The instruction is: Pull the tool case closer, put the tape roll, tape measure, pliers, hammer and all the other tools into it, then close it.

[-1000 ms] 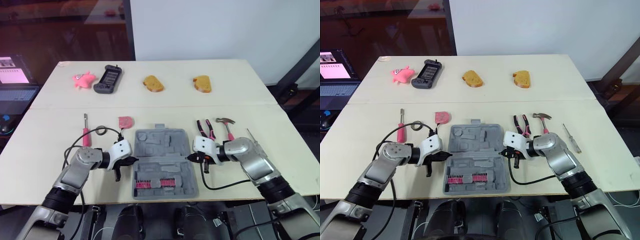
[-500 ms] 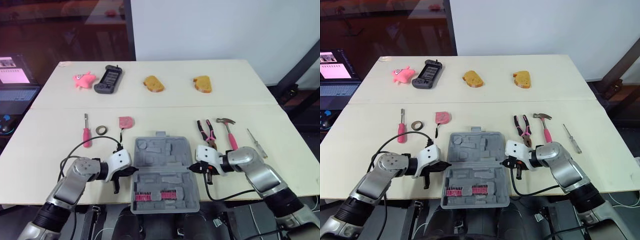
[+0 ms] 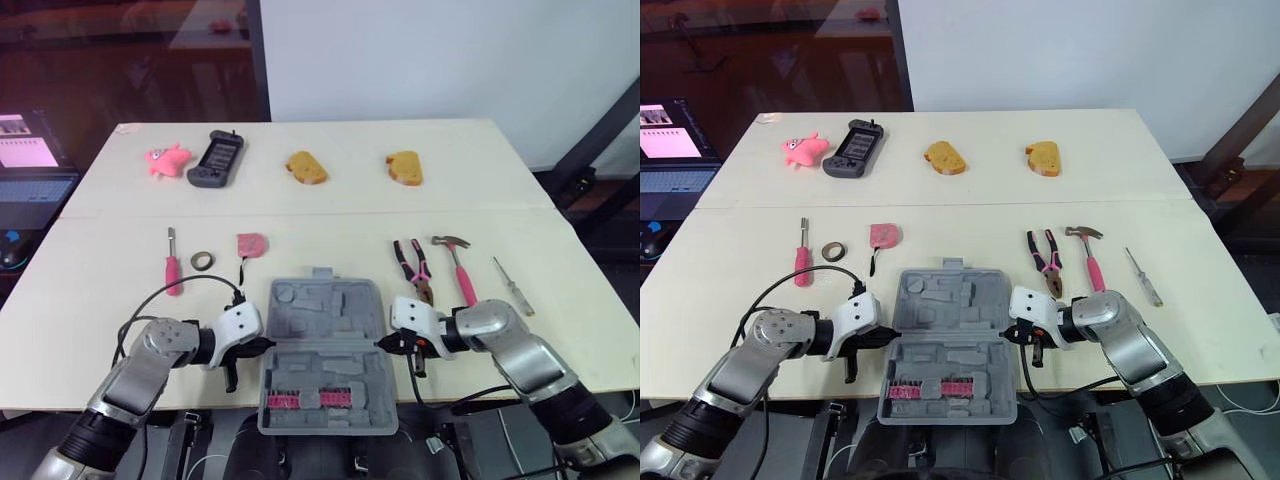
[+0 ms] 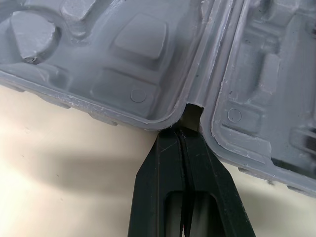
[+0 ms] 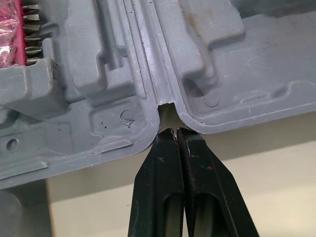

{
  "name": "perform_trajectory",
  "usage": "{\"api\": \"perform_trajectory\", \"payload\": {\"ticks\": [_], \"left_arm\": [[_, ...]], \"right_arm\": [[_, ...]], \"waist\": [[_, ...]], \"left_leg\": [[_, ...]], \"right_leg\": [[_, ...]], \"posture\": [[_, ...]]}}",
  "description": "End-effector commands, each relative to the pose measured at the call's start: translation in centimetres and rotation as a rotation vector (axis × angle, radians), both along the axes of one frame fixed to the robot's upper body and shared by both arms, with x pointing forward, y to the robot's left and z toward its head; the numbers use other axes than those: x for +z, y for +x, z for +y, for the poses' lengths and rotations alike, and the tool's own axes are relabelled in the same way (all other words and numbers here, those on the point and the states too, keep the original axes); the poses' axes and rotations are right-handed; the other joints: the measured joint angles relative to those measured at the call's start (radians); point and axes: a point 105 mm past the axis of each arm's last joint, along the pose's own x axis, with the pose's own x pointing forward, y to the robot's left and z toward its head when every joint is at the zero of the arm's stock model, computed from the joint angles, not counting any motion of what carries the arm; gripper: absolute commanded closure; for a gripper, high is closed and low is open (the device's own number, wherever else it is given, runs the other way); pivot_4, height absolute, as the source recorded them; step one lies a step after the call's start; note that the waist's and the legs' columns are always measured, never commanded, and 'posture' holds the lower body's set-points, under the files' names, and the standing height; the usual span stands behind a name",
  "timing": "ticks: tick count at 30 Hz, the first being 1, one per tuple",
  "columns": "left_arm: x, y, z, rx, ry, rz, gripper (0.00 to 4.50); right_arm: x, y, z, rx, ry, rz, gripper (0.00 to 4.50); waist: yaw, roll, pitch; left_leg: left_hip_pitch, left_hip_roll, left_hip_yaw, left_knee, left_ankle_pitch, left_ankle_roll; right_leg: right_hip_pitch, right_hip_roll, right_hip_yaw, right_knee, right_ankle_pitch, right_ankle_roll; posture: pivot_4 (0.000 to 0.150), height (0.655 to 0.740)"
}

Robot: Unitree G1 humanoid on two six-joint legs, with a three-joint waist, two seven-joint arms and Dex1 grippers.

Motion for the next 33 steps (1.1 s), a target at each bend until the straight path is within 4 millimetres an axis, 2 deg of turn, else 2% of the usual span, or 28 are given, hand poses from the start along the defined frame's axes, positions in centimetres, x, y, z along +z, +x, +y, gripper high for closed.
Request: {"api": "perform_trajectory", "payload": {"ticks": [1,8,15,28,33], "left_arm": [[-0.7,-1.4,-0.6,-0.031,-0.007,0.054,4.50],[-0.7,-1.8,-0.6,-0.033,-0.003,0.071,4.50],[-0.4,-0.7,1.3,0.029,0.023,0.051,4.50],[-0.3,0.1,2.0,0.039,0.029,0.034,4.50],[0.5,0.8,3.4,0.107,0.005,0.002,4.50]], "right_arm": [[0.6,-0.7,1.0,0.048,0.037,-0.002,4.39],[0.4,-1.0,0.7,0.043,0.029,0.008,4.39],[0.5,-0.2,-0.1,0.008,0.022,-0.016,4.39],[0.7,0.6,-0.3,-0.011,0.026,-0.031,4.39],[1.2,0.9,-1.8,-0.043,0.008,-0.040,4.39]], "waist": [[0.000,0.000,0.000],[0.000,0.000,0.000],[0.000,0.000,0.000],[0.000,0.000,0.000],[0.000,0.000,0.000]], "left_leg": [[0.000,0.000,0.000,0.000,0.000,0.000],[0.000,0.000,0.000,0.000,0.000,0.000],[0.000,0.000,0.000,0.000,0.000,0.000],[0.000,0.000,0.000,0.000,0.000,0.000],[0.000,0.000,0.000,0.000,0.000,0.000]], "right_leg": [[0.000,0.000,0.000,0.000,0.000,0.000],[0.000,0.000,0.000,0.000,0.000,0.000],[0.000,0.000,0.000,0.000,0.000,0.000],[0.000,0.000,0.000,0.000,0.000,0.000],[0.000,0.000,0.000,0.000,0.000,0.000]], "posture": [[0.150,0.7188],[0.150,0.7188],[0.150,0.7188],[0.150,0.7188],[0.150,0.7188]]}}
